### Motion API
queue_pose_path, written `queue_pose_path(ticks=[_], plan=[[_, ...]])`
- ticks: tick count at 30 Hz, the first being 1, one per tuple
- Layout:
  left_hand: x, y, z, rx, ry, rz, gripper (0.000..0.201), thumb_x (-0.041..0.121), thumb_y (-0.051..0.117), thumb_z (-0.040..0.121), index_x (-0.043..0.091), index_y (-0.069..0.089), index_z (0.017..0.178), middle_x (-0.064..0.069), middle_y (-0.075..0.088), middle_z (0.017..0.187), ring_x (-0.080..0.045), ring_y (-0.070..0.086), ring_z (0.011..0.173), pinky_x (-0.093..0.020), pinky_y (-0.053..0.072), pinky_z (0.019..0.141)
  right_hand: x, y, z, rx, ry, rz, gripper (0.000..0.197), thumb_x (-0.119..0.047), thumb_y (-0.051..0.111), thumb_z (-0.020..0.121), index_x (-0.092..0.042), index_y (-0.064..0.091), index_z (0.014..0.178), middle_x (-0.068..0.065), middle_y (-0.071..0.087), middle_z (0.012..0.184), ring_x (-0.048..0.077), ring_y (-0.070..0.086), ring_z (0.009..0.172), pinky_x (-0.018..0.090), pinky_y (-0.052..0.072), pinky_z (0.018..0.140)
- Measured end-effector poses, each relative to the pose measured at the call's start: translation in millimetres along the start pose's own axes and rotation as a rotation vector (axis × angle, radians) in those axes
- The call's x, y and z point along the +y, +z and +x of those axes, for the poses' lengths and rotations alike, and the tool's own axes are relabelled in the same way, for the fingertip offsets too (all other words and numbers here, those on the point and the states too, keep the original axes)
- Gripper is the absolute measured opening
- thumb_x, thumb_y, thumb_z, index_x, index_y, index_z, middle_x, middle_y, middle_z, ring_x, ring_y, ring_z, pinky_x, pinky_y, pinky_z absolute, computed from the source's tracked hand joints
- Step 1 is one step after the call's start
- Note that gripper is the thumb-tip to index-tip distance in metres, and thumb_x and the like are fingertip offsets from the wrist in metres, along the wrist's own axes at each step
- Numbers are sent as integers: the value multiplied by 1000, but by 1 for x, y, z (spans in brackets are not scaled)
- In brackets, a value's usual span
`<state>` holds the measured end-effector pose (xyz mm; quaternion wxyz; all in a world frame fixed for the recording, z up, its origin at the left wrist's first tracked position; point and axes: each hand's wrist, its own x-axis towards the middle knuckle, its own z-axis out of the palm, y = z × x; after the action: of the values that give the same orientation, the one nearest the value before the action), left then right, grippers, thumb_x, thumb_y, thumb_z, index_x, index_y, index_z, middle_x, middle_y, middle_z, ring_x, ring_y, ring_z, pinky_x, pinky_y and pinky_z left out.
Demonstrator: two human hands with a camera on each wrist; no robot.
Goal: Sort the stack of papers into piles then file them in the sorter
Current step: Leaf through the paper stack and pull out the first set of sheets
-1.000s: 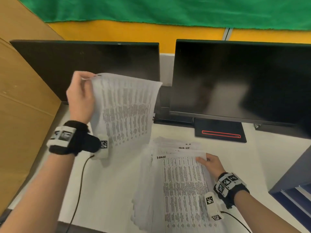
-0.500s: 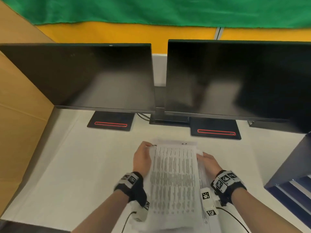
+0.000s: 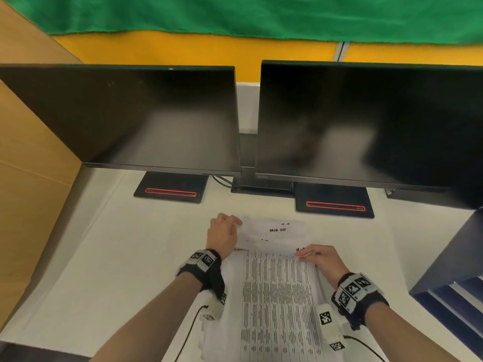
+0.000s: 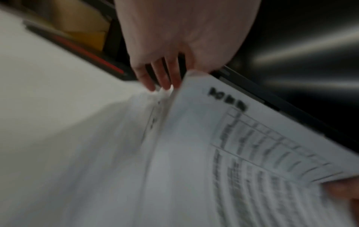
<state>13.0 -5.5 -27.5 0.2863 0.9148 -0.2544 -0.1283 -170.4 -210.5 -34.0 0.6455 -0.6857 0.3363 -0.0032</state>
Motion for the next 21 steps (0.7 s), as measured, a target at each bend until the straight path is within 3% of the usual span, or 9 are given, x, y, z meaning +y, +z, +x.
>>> queue_pose_path(ticks=[3,6,10,13,15,18,21], plan=[[2,-5,12,-198,6,191,31,16,35,96,22,59,115,-8,52,121,-28,46,113,-43,39,93,-5,2,-2,-29,-12,-31,21,11,62,77,-4,76,79,7,73,87,16,64,93,15,42,77],[5,-11,19,-233,-15,230,27,19,40,93,24,59,112,-4,57,118,-26,50,113,-42,37,96,-8,4,-4,-33,-11,-35,18,8,64,78,-7,74,79,4,70,89,12,60,91,13,38,74],[9,-18,21,-284,68,182,14,32,62,83,25,66,95,4,56,95,-20,56,96,-36,41,89,-3,10,0,28,10,-10,18,4,65,78,-12,71,81,8,65,104,19,59,98,27,41,87],[13,-18,12,-223,222,103,9,24,66,84,15,68,83,3,59,85,-16,55,83,-24,39,74,4,13,4,83,8,-30,16,-8,70,78,-18,70,90,11,55,120,23,60,102,34,49,92],[14,-17,6,-212,316,137,12,23,62,87,13,66,83,-2,62,87,-14,51,81,-23,37,73,5,15,4,84,0,-61,18,-14,71,78,-20,71,95,4,50,129,20,54,112,40,42,104],[14,-17,1,-252,391,168,16,24,56,91,11,65,89,-5,62,94,-18,51,89,-32,43,81,2,17,4,78,-33,-87,19,-8,68,80,-14,71,98,1,44,130,12,37,123,40,23,115],[15,-17,2,-244,350,91,20,28,55,92,14,68,95,-2,54,114,-15,51,94,-31,43,89,-2,18,1,88,-51,-66,17,-6,69,79,-18,73,90,8,59,119,22,47,120,48,27,113]])
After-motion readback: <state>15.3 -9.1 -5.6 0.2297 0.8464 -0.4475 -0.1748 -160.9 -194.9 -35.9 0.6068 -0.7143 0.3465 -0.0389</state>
